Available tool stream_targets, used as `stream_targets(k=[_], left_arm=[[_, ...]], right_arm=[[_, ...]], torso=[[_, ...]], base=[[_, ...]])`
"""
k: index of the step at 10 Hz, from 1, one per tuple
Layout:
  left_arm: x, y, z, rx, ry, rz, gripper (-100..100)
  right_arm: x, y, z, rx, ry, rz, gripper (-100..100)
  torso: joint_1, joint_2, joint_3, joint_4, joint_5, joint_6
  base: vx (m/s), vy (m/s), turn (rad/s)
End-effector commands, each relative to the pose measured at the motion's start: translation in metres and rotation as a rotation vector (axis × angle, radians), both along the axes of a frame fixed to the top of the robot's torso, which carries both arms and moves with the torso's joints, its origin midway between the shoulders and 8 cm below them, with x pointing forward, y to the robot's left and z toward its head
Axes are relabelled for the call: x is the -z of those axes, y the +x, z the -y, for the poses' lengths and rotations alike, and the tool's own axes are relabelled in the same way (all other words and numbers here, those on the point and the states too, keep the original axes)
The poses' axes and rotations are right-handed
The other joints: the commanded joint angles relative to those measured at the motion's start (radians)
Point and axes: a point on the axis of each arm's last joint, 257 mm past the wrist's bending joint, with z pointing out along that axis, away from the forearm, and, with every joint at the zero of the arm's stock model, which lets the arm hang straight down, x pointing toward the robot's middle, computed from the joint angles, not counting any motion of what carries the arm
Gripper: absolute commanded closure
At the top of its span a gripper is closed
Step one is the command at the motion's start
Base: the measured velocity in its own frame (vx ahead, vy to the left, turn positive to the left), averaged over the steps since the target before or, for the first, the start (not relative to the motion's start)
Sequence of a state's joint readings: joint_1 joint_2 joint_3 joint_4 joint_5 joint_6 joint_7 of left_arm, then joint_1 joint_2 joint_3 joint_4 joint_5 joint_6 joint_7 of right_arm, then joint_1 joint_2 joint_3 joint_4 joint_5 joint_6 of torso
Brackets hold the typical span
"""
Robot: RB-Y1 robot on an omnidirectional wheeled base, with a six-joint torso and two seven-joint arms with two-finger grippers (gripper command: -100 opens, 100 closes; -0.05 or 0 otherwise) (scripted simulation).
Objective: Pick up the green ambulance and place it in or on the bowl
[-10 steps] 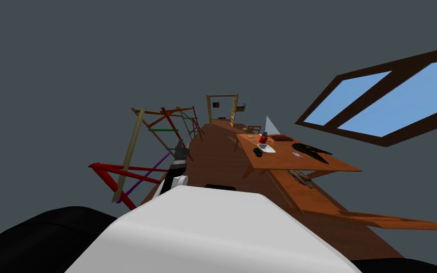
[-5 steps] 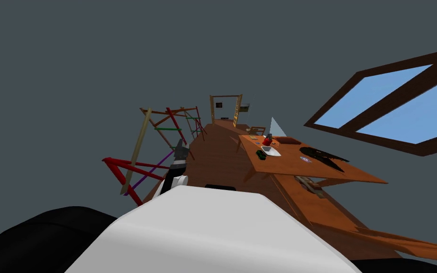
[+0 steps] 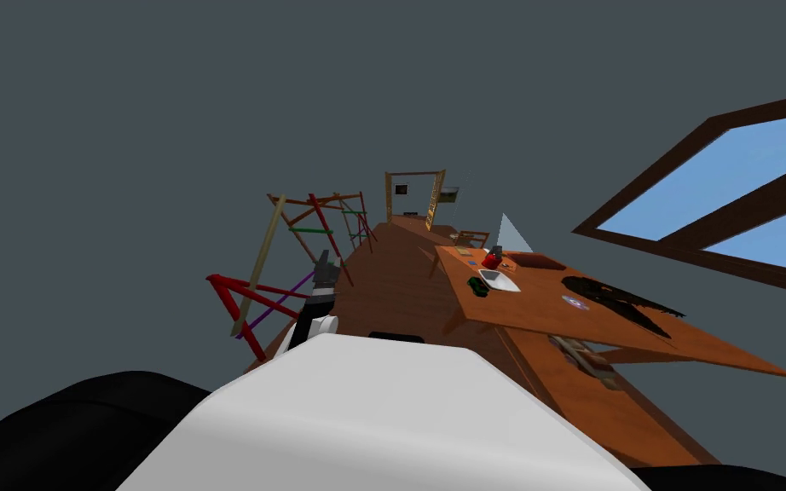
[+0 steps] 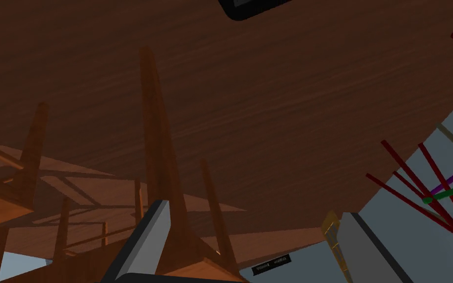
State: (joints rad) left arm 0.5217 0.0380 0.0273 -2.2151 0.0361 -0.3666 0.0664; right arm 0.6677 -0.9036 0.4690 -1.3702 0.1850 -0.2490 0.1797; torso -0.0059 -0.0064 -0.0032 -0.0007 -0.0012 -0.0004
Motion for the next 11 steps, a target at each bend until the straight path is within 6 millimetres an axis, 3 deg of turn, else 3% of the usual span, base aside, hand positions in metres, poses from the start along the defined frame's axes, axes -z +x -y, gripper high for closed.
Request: stream_targets(k=[1,2,3,6,7,11], left_arm=[[0.0,0.0,0.0,0.0,0.0,0.0,0],[0.0,0.0,0.0,0.0,0.0,0.0,0],[0.0,0.0,0.0,0.0,0.0,0.0,0],[0.0,0.0,0.0,0.0,0.0,0.0,0],[0.0,0.0,0.0,0.0,0.0,0.0,0],[0.0,0.0,0.0,0.0,0.0,0.0,0]], right_arm=[[0.003,-0.008,0.03,-0.006,-0.052,-0.035,-100],[0.003,-0.015,0.053,-0.005,-0.087,-0.057,-100],[0.004,-0.016,0.055,-0.004,-0.089,-0.06,-100],[-0.005,-0.026,0.121,0.007,-0.184,-0.106,-100],[-0.004,-0.027,0.123,0.009,-0.188,-0.109,-100],[-0.033,-0.016,0.207,0.048,-0.302,-0.121,-100]], torso=[[0.0,0.0,0.0,0.0,0.0,0.0],[-0.002,-0.001,-0.001,0.0,0.0,0.0],[-0.001,-0.002,-0.001,-0.001,0.0,0.0],[0.0,-0.001,-0.001,0.0,0.0,0.0],[-0.002,-0.003,-0.002,-0.001,0.0,0.0],[-0.001,-0.006,-0.003,-0.001,0.0,0.0]], base=[[0.105,-0.089,0.172],[0.113,-0.07,0.166],[0.081,-0.049,0.074],[0.092,-0.072,0.172],[0.087,-0.074,0.064],[0.143,-0.081,0.183]])
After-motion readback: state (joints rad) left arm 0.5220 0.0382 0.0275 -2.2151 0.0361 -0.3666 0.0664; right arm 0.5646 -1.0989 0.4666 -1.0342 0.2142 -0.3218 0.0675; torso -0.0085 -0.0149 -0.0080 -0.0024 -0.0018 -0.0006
